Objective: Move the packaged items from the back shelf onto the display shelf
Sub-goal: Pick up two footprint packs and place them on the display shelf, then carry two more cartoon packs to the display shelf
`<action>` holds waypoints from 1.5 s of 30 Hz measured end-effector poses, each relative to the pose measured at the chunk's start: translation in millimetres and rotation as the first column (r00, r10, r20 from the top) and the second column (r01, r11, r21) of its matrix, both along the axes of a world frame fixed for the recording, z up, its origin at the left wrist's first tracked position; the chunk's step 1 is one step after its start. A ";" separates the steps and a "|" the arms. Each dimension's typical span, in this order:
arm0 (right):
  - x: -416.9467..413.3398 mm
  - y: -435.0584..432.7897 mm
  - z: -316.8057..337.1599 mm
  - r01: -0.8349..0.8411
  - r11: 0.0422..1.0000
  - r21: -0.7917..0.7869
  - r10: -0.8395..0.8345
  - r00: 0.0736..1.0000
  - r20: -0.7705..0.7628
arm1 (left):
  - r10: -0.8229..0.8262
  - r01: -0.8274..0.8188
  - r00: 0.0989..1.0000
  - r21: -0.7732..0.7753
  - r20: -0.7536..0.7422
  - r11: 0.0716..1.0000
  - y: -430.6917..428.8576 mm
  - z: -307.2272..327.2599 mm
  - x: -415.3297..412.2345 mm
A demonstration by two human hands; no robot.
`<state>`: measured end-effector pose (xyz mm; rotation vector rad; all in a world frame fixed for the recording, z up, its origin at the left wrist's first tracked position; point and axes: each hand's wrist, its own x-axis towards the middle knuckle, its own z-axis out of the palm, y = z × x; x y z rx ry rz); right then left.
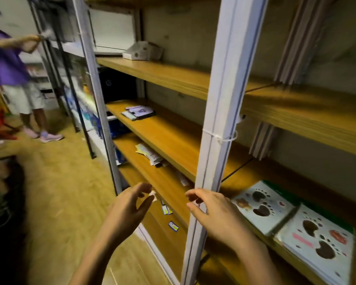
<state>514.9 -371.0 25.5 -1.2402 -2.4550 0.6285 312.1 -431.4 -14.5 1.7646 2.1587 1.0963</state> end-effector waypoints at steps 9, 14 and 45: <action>-126.8 42.4 2.5 -0.025 0.999 -0.021 0.026 0.997 0.070 | 0.021 -0.022 0.999 -0.042 -0.034 0.999 12.4 -1.4 -130.9; -204.0 63.3 -2.3 0.077 0.996 -0.045 -0.075 0.996 0.043 | -0.004 -0.001 0.995 -0.057 -0.095 0.998 31.3 4.4 -218.5; -497.3 370.7 -27.7 0.615 0.762 -0.203 -0.622 0.783 0.035 | -0.150 0.145 0.983 -0.056 -0.103 0.988 346.5 4.4 -463.8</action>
